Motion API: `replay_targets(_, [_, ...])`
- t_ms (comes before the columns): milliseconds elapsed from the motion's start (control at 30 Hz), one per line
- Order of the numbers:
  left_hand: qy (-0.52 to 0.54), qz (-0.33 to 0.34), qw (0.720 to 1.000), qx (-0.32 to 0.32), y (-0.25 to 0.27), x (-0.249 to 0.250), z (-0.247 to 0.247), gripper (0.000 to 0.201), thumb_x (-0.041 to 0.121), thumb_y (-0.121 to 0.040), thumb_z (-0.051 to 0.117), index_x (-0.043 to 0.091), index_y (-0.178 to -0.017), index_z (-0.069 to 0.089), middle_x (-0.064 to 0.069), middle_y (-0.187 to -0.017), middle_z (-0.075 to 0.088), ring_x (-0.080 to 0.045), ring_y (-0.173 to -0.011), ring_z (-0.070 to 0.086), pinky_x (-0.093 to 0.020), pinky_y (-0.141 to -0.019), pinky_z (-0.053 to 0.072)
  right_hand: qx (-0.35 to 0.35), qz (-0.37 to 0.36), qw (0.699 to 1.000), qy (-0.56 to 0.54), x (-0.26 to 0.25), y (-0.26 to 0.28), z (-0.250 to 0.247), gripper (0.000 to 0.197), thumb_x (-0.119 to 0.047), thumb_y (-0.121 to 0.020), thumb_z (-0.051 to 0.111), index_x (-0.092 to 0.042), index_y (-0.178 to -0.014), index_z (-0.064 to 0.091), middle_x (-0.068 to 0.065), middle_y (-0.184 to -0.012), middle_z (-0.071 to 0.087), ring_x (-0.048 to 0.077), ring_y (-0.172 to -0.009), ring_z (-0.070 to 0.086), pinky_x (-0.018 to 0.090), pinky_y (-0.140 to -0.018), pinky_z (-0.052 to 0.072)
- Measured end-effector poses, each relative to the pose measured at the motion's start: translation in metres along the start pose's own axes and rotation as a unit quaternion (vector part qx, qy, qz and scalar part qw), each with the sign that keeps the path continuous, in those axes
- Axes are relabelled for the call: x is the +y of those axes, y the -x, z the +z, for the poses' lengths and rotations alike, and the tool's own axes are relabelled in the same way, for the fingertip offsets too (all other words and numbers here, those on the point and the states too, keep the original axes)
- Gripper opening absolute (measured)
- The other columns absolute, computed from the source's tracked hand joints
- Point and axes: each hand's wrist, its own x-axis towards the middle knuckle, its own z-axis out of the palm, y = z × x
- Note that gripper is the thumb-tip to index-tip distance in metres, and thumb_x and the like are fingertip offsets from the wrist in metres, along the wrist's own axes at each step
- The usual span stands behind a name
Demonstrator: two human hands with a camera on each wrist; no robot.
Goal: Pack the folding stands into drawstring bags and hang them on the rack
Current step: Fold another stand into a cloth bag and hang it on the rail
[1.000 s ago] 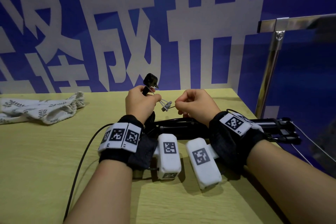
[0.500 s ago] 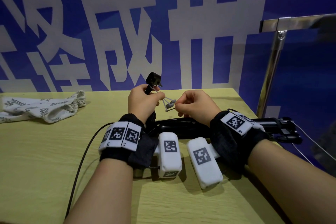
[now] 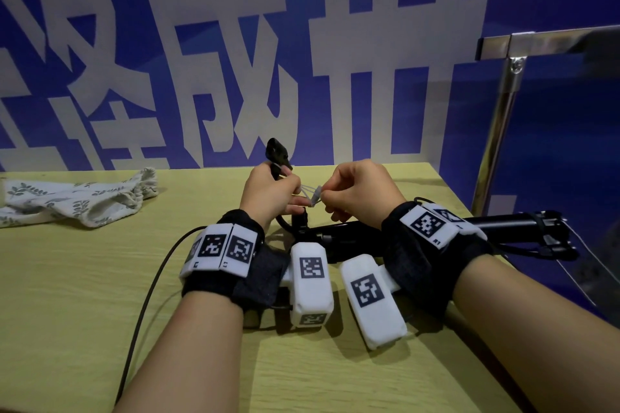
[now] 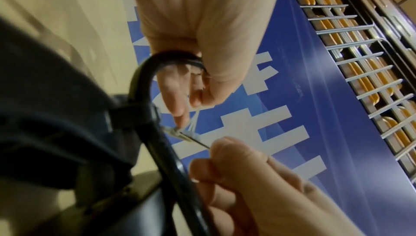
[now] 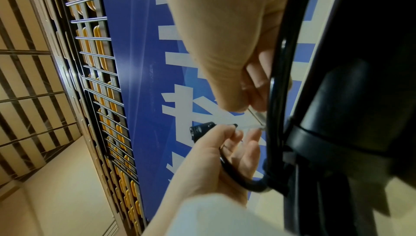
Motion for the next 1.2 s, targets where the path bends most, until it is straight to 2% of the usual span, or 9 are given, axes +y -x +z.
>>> replay_targets(233, [-0.001,-0.002,0.999,0.042,-0.0015,-0.0003,0.0023,0.019,0.001,-0.088,0.050,0.018,-0.080,0.045,-0.006,-0.073,0.058,-0.015,-0.052,0.066,-0.017,-0.039,0.045,-0.006,-0.003,0.999,0.041,0.0006,-0.0001,0.0005,0.019,-0.007,-0.084,0.067,-0.012,-0.067,0.059,0.003,-0.066,0.065,0.016,-0.057,0.064,0.023,-0.058,0.058])
replay_targets(333, [0.004,-0.009,0.999,0.048,-0.0016,-0.0014,0.0018,0.019,0.001,-0.089,0.049,0.017,-0.080,0.045,-0.005,-0.071,0.057,-0.014,-0.052,0.066,-0.016,-0.038,0.042,-0.013,0.002,0.999,0.049,0.0015,-0.0010,0.0012,0.017,-0.005,-0.083,0.066,-0.010,-0.069,0.060,0.012,-0.075,0.069,0.024,-0.069,0.070,0.031,-0.067,0.060])
replay_targets(433, [-0.009,0.005,0.999,0.047,-0.0004,-0.0010,0.0025,0.020,0.000,-0.087,0.050,0.017,-0.079,0.045,-0.004,-0.069,0.057,-0.014,-0.052,0.066,-0.017,-0.039,0.042,-0.014,-0.006,0.997,0.080,0.0017,-0.0019,0.0018,0.018,-0.003,-0.082,0.066,-0.011,-0.067,0.059,0.013,-0.076,0.070,0.024,-0.072,0.071,0.033,-0.073,0.059])
replay_targets(567, [-0.010,0.018,0.999,0.040,0.0007,0.0001,0.0059,0.022,-0.001,-0.086,0.051,0.018,-0.077,0.044,-0.003,-0.066,0.058,-0.015,-0.052,0.066,-0.018,-0.040,0.042,-0.021,-0.001,0.996,0.087,0.0025,-0.0023,0.0012,0.023,-0.001,-0.083,0.060,-0.014,-0.065,0.052,-0.001,-0.063,0.063,0.021,-0.067,0.069,0.030,-0.070,0.058])
replay_targets(667, [0.044,0.001,0.998,0.055,-0.0004,-0.0010,0.0060,0.018,-0.001,-0.087,0.049,0.016,-0.079,0.046,-0.005,-0.070,0.057,-0.016,-0.058,0.067,-0.016,-0.039,0.042,-0.016,0.007,0.995,0.099,0.0048,-0.0030,0.0012,0.019,-0.006,-0.087,0.055,-0.015,-0.071,0.050,0.006,-0.066,0.067,0.015,-0.060,0.065,0.028,-0.069,0.055])
replay_targets(767, [0.101,-0.011,0.992,0.071,-0.0018,-0.0024,0.0039,0.012,-0.001,-0.088,0.047,0.009,-0.082,0.047,-0.008,-0.073,0.058,-0.011,-0.049,0.066,-0.016,-0.039,0.045,-0.002,0.020,0.998,0.059,0.0060,-0.0034,0.0017,0.015,-0.006,-0.089,0.053,-0.013,-0.076,0.048,0.005,-0.067,0.069,0.011,-0.056,0.064,0.024,-0.061,0.055])
replay_targets(867, [0.097,-0.005,0.993,0.064,-0.0012,-0.0018,0.0042,0.012,-0.002,-0.088,0.047,0.008,-0.083,0.047,-0.008,-0.072,0.058,-0.011,-0.048,0.065,-0.016,-0.041,0.048,-0.004,0.027,0.999,0.035,0.0049,-0.0027,0.0018,0.015,-0.006,-0.088,0.054,-0.012,-0.075,0.048,0.005,-0.068,0.069,0.009,-0.057,0.065,0.018,-0.054,0.052])
replay_targets(1033, [0.039,0.026,0.997,0.054,-0.0001,-0.0010,0.0061,0.022,-0.002,-0.086,0.049,0.018,-0.078,0.045,-0.005,-0.070,0.057,-0.015,-0.054,0.064,-0.017,-0.042,0.047,-0.018,0.020,0.999,0.034,0.0052,-0.0023,0.0019,0.016,-0.004,-0.088,0.054,-0.012,-0.075,0.049,0.007,-0.070,0.069,0.012,-0.062,0.067,0.024,-0.064,0.057])
replay_targets(1200, [0.021,0.040,0.999,0.031,0.0005,-0.0006,0.0040,0.021,-0.002,-0.086,0.049,0.017,-0.078,0.045,-0.004,-0.065,0.054,-0.018,-0.057,0.065,-0.016,-0.039,0.043,-0.026,0.013,0.999,0.045,0.0056,-0.0017,0.0014,0.017,-0.004,-0.088,0.055,-0.012,-0.074,0.049,0.005,-0.069,0.068,0.011,-0.064,0.067,0.020,-0.063,0.055])
